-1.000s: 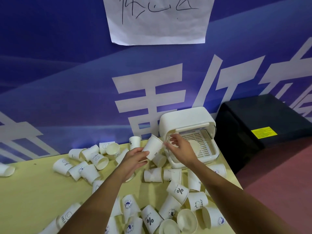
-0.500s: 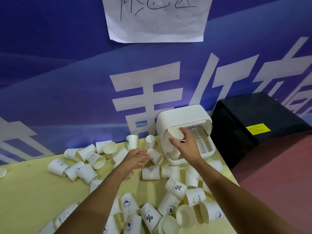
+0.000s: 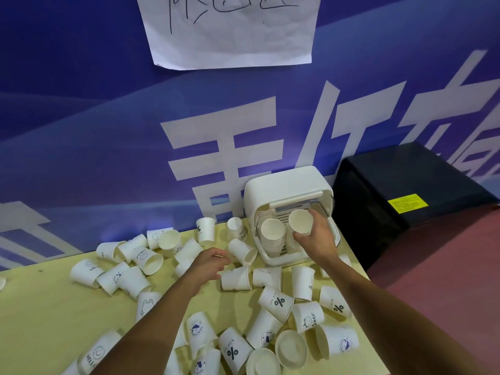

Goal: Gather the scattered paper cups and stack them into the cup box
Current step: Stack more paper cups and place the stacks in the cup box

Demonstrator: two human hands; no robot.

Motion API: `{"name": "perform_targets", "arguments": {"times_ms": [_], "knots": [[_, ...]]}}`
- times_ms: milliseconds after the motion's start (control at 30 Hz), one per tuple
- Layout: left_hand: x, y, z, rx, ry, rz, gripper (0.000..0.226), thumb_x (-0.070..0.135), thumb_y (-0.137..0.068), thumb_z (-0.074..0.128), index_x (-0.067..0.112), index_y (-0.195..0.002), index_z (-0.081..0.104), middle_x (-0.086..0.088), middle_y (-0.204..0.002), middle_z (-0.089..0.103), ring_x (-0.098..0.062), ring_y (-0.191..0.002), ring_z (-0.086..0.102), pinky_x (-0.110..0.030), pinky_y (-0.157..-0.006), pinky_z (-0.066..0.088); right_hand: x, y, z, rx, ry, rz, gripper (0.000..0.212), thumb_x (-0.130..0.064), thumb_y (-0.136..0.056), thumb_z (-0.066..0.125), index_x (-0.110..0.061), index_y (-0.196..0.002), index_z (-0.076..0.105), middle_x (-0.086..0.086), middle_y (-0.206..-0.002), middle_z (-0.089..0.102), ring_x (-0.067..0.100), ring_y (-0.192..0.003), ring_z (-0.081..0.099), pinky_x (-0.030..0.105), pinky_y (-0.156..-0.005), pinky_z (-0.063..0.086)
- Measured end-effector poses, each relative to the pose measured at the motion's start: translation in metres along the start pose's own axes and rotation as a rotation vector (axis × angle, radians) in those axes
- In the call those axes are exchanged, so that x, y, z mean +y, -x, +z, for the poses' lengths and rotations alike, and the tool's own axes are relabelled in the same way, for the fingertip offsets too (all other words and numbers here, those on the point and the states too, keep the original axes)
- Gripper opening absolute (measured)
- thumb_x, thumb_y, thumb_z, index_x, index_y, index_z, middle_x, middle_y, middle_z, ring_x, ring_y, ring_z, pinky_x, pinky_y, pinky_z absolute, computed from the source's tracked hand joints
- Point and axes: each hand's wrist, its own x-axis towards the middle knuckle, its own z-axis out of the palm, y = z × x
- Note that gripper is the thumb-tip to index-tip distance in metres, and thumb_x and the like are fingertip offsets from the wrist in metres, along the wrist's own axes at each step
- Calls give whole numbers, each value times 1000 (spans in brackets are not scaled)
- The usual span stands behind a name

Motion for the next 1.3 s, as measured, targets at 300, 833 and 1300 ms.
{"name": "perform_targets", "arguments": {"times_ms": [300, 833, 1300], "knots": [[-15, 4, -15, 44, 2, -18, 25, 23, -85, 70, 17, -109, 63, -5, -109, 66, -20, -105, 62, -31, -83, 52, -4, 5, 14, -4, 106, -65, 75, -32, -82, 78, -17, -146, 42, 6, -146, 48, 25, -133, 46, 43, -109, 43], [-95, 45, -136, 259, 59, -50, 30, 26, -81, 73, 17, -108, 64, 0, -102, 66, -14, -88, 60, -24, -70, 46, -109, 54, 158, -393, 163, -352, 63, -32, -84, 76, -11, -139, 51, 9, -133, 59, 26, -118, 57, 39, -96, 48], [-211, 93, -286, 523, 224, -158, 45, 33, -59, 75, 15, -99, 64, -3, -97, 64, -16, -83, 60, -21, -67, 44, -213, 128, 321, -703, 270, -506, 68, -34, -84, 77, -12, -142, 50, 8, -139, 56, 26, -125, 55, 39, -105, 45]]}}
